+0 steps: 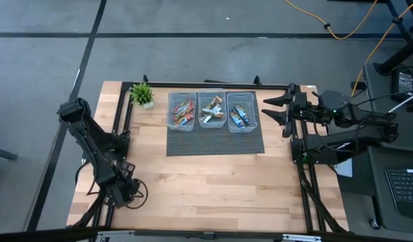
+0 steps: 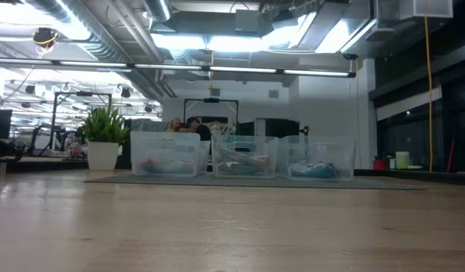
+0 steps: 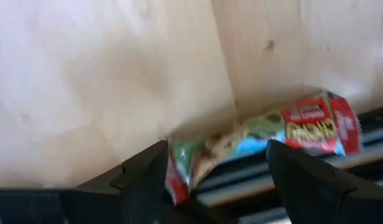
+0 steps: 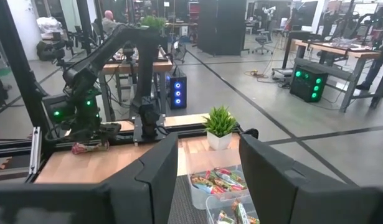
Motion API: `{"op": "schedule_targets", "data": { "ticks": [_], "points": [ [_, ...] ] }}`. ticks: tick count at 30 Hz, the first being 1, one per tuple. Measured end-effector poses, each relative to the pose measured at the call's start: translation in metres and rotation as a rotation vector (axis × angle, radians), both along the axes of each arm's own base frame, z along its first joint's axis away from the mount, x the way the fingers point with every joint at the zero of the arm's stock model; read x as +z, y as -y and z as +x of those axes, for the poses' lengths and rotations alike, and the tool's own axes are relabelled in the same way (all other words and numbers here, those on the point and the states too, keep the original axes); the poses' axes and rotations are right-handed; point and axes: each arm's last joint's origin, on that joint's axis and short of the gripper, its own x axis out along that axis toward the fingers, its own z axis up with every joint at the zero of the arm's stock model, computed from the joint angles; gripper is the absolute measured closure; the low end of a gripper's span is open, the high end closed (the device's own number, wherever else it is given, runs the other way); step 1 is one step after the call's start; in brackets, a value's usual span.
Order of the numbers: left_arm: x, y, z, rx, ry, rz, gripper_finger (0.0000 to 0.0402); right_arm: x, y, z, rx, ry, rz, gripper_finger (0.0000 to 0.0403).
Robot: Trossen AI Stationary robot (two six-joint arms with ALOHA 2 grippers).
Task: Pick and place Granola Bars by type
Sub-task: Put the red snack bar into the left transparent bin
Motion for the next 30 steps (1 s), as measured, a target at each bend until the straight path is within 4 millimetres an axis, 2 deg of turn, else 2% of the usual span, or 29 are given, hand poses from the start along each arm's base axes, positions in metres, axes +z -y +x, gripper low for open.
{"op": "schedule_targets", "data": {
  "ticks": [8,19,24,30],
  "points": [
    [-0.029,0.011,0.002,-0.104,-0.04,-0.044,0.0139,0.0,0.0,0.001,0.001,-0.003,0.002,0.0228],
    [-0.032,0.015,0.004,-0.114,-0.017,-0.072,0.0148,0.0,0.0,0.001,0.001,0.002,-0.003,0.0228],
    [-0.034,0.014,0.003,-0.094,-0.032,-0.08,0.0189,0.0,0.0,0.001,0.001,0.002,-0.004,0.0228],
    [-0.034,0.016,0.002,-0.094,-0.058,-0.106,0.0273,0.0,0.0,0.001,0.001,0.002,-0.003,0.0228]
  ]
}}
